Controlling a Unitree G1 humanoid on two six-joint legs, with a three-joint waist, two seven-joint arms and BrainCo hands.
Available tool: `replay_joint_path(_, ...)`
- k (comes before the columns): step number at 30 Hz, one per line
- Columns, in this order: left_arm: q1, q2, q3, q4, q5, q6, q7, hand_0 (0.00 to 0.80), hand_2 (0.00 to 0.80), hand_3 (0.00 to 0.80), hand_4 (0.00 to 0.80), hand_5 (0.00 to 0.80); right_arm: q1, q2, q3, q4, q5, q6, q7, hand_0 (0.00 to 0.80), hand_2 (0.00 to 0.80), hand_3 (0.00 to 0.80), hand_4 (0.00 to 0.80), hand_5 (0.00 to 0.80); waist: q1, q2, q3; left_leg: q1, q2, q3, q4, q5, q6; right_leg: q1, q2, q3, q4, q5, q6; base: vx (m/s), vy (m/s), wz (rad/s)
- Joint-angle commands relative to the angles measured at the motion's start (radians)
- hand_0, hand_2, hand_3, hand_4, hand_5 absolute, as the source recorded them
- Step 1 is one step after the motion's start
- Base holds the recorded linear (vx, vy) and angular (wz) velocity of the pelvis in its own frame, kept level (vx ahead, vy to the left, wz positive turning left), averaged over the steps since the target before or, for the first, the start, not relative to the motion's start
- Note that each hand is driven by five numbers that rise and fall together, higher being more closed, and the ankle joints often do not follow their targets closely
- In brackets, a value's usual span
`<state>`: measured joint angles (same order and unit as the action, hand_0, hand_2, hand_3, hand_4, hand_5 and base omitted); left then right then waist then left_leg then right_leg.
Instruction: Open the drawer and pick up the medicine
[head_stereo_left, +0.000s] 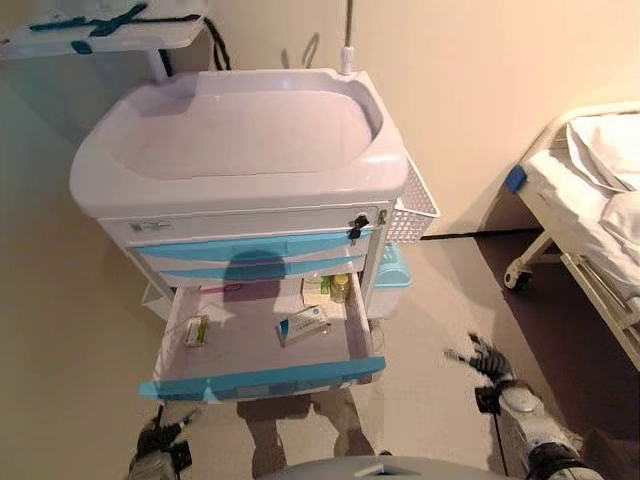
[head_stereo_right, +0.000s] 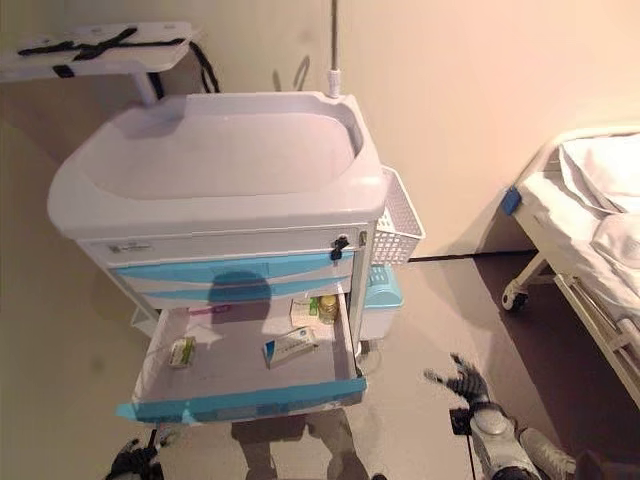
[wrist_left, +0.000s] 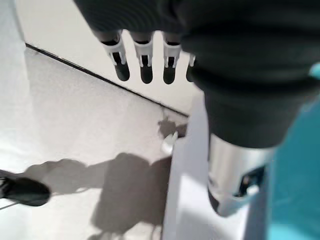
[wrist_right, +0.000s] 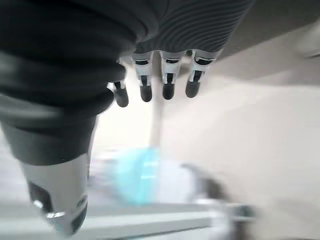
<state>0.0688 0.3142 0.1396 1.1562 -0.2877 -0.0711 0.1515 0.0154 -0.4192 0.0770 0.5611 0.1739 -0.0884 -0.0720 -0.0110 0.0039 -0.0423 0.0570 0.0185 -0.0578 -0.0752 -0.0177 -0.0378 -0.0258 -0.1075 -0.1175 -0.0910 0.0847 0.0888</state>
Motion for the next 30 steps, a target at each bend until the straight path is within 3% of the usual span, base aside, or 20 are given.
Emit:
replay_joint_path(1, -0.023, 0.045, 0.019, 0.061, 0.065, -0.004, -0.016, 0.0, 0.0, 0.0, 0.0, 0.0, -0.042, -0.027, -0.005, -0.068, 0.018, -0.069, 0.015, 0.0, 0.0, 0.0, 0.0, 0.0, 0.007, -0.051, 0.007, -0.079, -0.061, -0.043, -0.011, 0.05, 0.022, 0.015, -0.018, -0.035, 0.051, -0.036, 0.064, 0.02, 0.039, -0.15)
replay_joint_path(2, -0.016, 0.038, 0.023, 0.06, 0.08, -0.004, -0.024, 0.0, 0.0, 0.0, 0.0, 0.0, -0.022, -0.035, -0.012, -0.177, 0.01, -0.079, 0.031, 0.0, 0.0, 0.0, 0.0, 0.0, 0.007, -0.056, 0.004, -0.076, -0.061, -0.037, -0.012, 0.047, 0.023, 0.019, -0.019, -0.032, 0.047, -0.034, 0.065, 0.0, 0.0, 0.0)
replay_joint_path(8, -0.002, 0.034, 0.034, 0.046, 0.105, -0.011, -0.028, 0.0, 0.0, 0.0, 0.0, 0.0, 0.021, -0.031, -0.038, -0.394, 0.034, -0.111, 0.06, 0.0, 0.0, 0.0, 0.0, 0.0, 0.015, -0.069, -0.004, -0.078, -0.059, -0.033, -0.012, 0.042, 0.023, 0.015, -0.02, -0.033, 0.032, -0.023, 0.066, 0.0, 0.0, 0.0)
replay_joint_path(23, 0.014, 0.044, 0.045, 0.039, 0.133, -0.016, -0.028, 0.0, 0.0, 0.0, 0.0, 0.0, 0.043, -0.032, -0.012, -0.633, 0.141, -0.146, 0.135, 0.0, 0.0, 0.0, 0.0, 0.0, 0.023, -0.098, 0.013, -0.074, -0.054, -0.033, -0.011, 0.036, 0.024, 0.013, -0.015, -0.03, 0.034, -0.026, 0.064, 0.0, 0.0, 0.0)
replay_joint_path(28, -0.012, 0.068, 0.047, 0.015, 0.108, -0.025, -0.012, 0.0, 0.0, 0.0, 0.0, 0.0, 0.002, -0.039, 0.033, -0.68, 0.186, -0.166, 0.146, 0.0, 0.0, 0.0, 0.0, 0.0, 0.028, -0.12, 0.07, -0.102, -0.049, -0.036, 0.008, 0.041, 0.028, -0.027, -0.007, -0.016, 0.064, -0.033, 0.059, -0.122, -0.036, -0.02)
replay_joint_path(29, -0.054, 0.096, 0.048, -0.015, 0.074, -0.034, 0.016, 0.0, 0.0, 0.0, 0.0, 0.0, -0.053, -0.047, 0.07, -0.717, 0.22, -0.181, 0.145, 0.0, 0.0, 0.0, 0.0, 0.0, 0.033, -0.139, 0.147, -0.167, -0.05, -0.037, 0.054, 0.042, 0.032, -0.083, 0.0, -0.003, 0.09, -0.026, 0.051, -0.246, -0.056, -0.03)
replay_joint_path(30, -0.055, 0.097, 0.049, -0.015, 0.073, -0.034, 0.016, 0.0, 0.0, 0.0, 0.0, 0.0, -0.055, -0.046, 0.07, -0.716, 0.22, -0.182, 0.145, 0.0, 0.0, 0.0, 0.0, 0.0, 0.033, -0.14, 0.148, -0.169, -0.05, -0.037, 0.057, 0.041, 0.032, -0.086, -0.001, -0.003, 0.091, -0.026, 0.051, -0.246, -0.056, -0.03)
